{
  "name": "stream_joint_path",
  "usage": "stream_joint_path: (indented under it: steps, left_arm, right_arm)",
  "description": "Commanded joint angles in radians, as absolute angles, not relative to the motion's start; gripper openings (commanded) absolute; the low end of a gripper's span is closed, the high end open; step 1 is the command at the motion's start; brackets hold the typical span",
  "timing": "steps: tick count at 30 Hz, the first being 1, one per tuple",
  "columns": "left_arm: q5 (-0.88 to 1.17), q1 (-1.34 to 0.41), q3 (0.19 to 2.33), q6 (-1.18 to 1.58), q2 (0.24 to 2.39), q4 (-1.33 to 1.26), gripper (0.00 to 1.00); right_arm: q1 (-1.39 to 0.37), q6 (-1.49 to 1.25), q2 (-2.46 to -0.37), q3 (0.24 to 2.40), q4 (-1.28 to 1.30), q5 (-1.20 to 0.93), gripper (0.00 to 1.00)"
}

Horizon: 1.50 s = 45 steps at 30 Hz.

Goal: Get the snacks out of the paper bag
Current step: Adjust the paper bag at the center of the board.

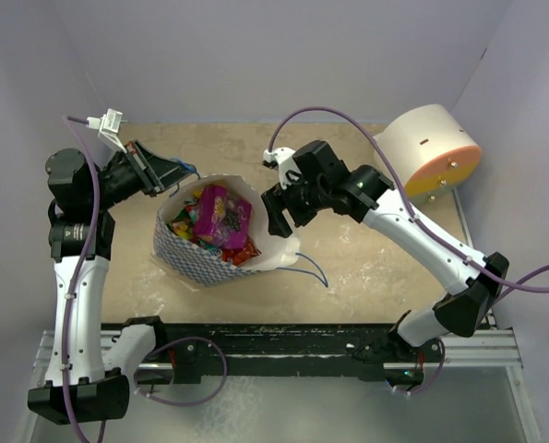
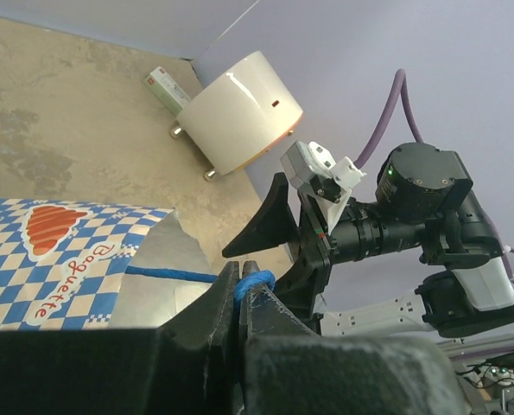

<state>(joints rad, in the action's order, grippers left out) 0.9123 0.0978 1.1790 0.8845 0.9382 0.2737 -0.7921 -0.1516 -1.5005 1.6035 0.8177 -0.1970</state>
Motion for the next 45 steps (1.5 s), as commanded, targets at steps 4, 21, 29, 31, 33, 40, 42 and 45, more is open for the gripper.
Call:
stream_joint_path:
  steps: [4, 21, 29, 31, 33, 40, 42, 45]
  left_arm:
    - [1.018, 0.077, 1.181, 0.934, 0.918, 0.239, 0.00]
    - [0.706, -0.245, 1.283, 0.891, 1.040, 0.221, 0.00]
    - [0.622, -0.244, 1.314, 0.840, 1.059, 0.268, 0.00]
    - [0.613, -0.245, 1.284, 0.857, 1.051, 0.219, 0.00]
    - [0.615, -0.245, 1.279, 0.858, 1.059, 0.194, 0.00]
    - [0.617, -0.244, 1.375, 0.793, 1.128, 0.248, 0.00]
    - [0.611, -0.244, 1.383, 0.786, 1.132, 0.248, 0.00]
    - [0.599, -0.243, 1.385, 0.780, 1.139, 0.246, 0.00]
  right_arm:
    - [-0.819, -0.150, -1.490, 1.606, 0.697, -0.147, 0.77]
    - [-0.815, -0.179, -1.522, 1.596, 0.693, -0.063, 0.77]
    - [-0.772, -0.243, -1.301, 1.353, 0.731, -0.183, 0.85]
    - [-0.771, -0.235, -1.243, 1.265, 0.708, -0.279, 0.85]
    - [-0.770, -0.275, -1.208, 1.192, 0.712, -0.270, 0.85]
    - [-0.740, -0.301, -1.192, 1.124, 0.751, -0.246, 0.54]
    - [-0.740, -0.277, -1.215, 1.128, 0.765, -0.221, 0.53]
    - [-0.739, -0.225, -1.287, 1.151, 0.791, -0.199, 0.47]
